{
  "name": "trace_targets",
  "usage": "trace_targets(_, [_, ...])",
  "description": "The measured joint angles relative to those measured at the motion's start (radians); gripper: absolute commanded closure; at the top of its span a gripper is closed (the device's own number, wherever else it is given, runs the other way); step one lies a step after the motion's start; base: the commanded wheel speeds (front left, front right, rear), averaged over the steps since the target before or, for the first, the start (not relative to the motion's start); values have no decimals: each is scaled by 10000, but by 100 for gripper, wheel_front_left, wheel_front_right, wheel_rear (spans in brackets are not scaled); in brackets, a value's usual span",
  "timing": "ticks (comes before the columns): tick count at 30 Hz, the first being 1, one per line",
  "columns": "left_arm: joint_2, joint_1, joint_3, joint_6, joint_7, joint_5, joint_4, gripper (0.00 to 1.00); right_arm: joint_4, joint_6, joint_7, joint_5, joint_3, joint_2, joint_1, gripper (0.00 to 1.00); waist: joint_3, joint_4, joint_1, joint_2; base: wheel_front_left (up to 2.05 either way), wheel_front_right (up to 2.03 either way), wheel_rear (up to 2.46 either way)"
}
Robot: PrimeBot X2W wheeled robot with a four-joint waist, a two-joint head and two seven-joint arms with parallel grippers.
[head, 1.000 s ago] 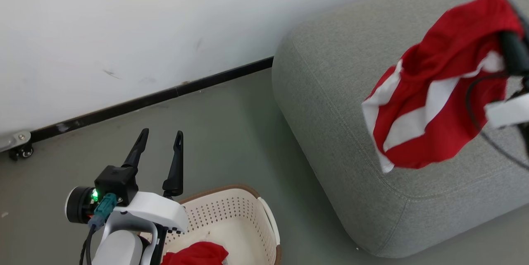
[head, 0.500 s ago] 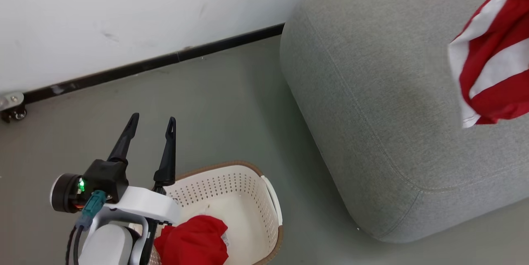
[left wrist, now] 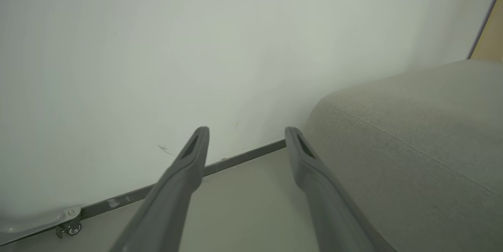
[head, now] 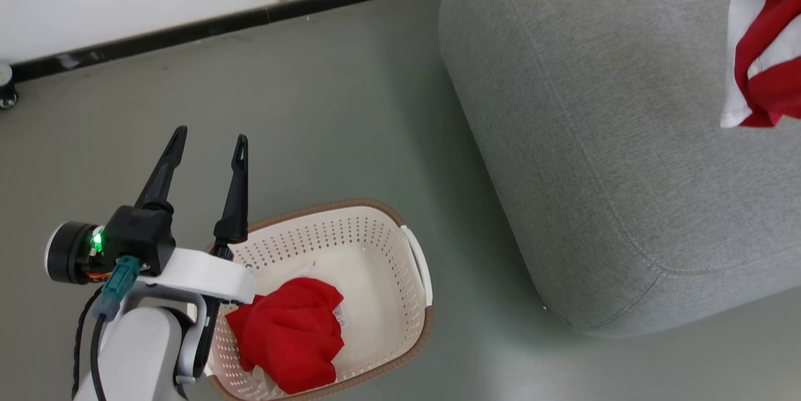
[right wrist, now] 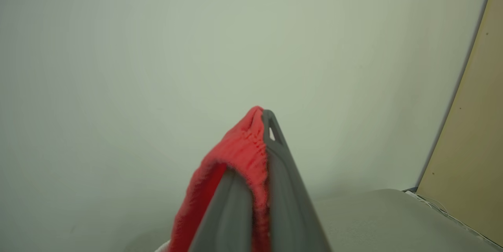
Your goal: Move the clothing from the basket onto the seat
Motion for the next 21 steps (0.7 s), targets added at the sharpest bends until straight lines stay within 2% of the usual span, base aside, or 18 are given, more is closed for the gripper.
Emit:
trace_targets(12, [-23,-628,-73,-2,44,134,-190,0,564,0,-309,-184,100,-324,-1026,100,1121,202,0,0,0,0,0])
trace_targets(21, [35,-988,-123,-4,44,297,-445,0,1110,0,-842,-368,-688,-740,-1745,100,1811,381,0,0,0,0,0])
